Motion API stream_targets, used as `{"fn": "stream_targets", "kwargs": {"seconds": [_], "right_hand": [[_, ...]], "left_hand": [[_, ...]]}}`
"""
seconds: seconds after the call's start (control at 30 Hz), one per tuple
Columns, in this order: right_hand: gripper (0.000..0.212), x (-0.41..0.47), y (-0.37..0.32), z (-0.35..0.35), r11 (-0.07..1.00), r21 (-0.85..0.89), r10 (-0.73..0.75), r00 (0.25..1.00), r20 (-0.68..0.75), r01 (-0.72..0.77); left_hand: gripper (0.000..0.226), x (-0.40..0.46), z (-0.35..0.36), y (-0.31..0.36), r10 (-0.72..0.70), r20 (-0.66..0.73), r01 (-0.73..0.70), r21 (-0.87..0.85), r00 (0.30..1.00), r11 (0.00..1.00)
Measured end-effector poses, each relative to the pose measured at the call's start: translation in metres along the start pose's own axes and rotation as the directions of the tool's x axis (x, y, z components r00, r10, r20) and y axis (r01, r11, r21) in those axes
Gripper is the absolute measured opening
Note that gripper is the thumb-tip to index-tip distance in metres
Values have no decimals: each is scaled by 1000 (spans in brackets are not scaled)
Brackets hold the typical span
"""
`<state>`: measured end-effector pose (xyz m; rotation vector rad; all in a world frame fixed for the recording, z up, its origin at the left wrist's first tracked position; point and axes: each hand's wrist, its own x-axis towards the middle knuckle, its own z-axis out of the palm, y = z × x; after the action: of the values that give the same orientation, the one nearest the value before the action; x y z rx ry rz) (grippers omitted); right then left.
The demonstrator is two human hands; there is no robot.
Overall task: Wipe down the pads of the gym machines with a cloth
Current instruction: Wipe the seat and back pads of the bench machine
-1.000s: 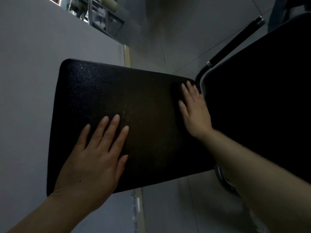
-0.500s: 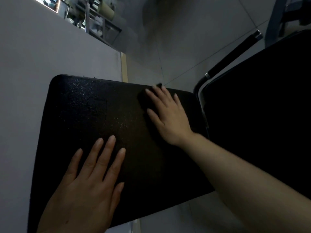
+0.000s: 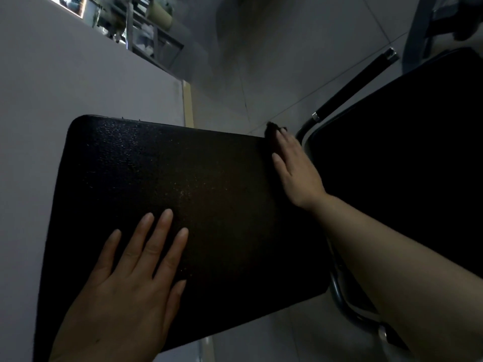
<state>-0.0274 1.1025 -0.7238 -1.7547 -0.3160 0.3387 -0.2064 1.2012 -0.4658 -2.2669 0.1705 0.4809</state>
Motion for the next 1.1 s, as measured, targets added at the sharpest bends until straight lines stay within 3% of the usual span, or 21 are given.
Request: {"fn": "stream_targets", "kwargs": {"seconds": [0.27, 0.4, 0.6, 0.83, 0.97, 1.03, 1.1], "right_hand": [[54, -152, 26, 14, 980, 172, 104, 994, -23, -98], [62, -203, 27, 34, 980, 158, 128, 991, -38, -120], [61, -149, 17, 17, 972, 150, 182, 983, -11, -179], [62, -7, 15, -3, 977, 124, 174, 984, 27, -176], [61, 21, 19, -5, 913, 348, 211, 976, 47, -214], [62, -4, 19, -6, 814, 518, 267, 961, 68, -262], [62, -41, 19, -4, 770, 576, 284, 956, 75, -274]], "left_hand": [[61, 2, 5, 0, 5, -31, -5, -4, 1000, 1000], [60, 3, 7, 0, 8, -65, -8, -11, 998, 1000], [59, 2, 12, -1, 13, -108, -14, -11, 994, 1000], [60, 2, 14, -3, 25, -112, -23, 15, 993, 1000], [59, 4, 11, -1, 33, -114, -28, 44, 993, 999], [59, 4, 10, -1, 30, -107, -25, 46, 994, 999], [60, 3, 10, 0, 20, -105, -16, 36, 994, 999]]}}
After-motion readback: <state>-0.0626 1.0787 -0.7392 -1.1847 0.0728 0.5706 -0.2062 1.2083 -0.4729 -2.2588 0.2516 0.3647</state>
